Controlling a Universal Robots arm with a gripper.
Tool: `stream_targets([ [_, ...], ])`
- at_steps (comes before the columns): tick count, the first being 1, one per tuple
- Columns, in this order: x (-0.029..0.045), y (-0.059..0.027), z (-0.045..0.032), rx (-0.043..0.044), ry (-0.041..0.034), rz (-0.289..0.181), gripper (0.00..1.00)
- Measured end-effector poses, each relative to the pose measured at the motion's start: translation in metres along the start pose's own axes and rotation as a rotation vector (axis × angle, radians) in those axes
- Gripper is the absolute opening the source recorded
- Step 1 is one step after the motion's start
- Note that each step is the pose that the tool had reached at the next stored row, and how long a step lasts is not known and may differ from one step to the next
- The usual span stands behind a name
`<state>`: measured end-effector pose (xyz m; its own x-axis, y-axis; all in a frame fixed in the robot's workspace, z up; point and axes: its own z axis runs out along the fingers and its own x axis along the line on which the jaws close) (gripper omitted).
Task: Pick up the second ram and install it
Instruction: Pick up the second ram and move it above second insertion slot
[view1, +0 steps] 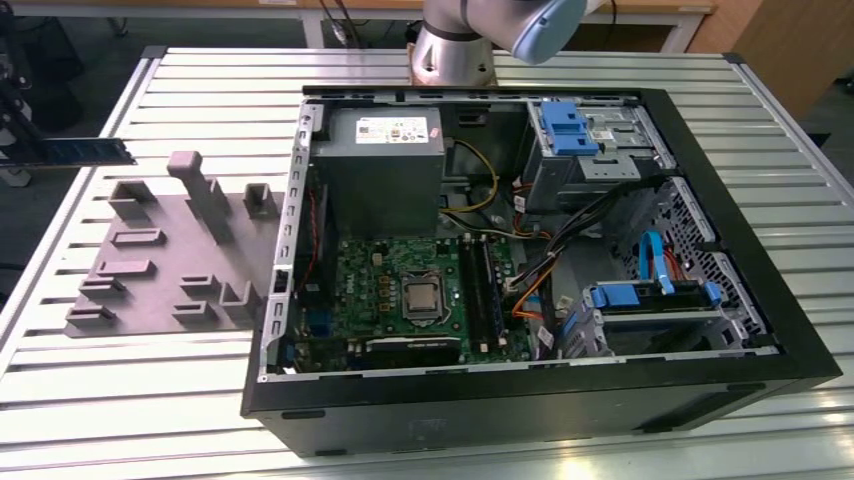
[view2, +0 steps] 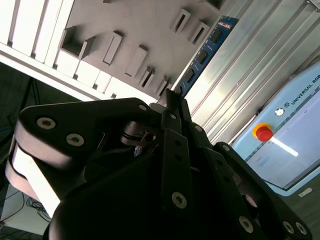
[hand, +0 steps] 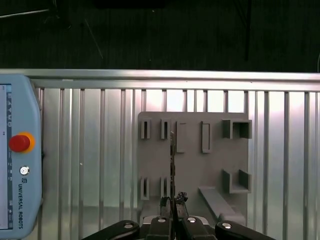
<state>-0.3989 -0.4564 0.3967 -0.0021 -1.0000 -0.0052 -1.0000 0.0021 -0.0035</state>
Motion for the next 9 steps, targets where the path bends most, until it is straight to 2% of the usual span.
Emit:
stream_targets([
  [9,0.0,-0.0118,0.0,-0.0001,0.0,0.0,0.14],
])
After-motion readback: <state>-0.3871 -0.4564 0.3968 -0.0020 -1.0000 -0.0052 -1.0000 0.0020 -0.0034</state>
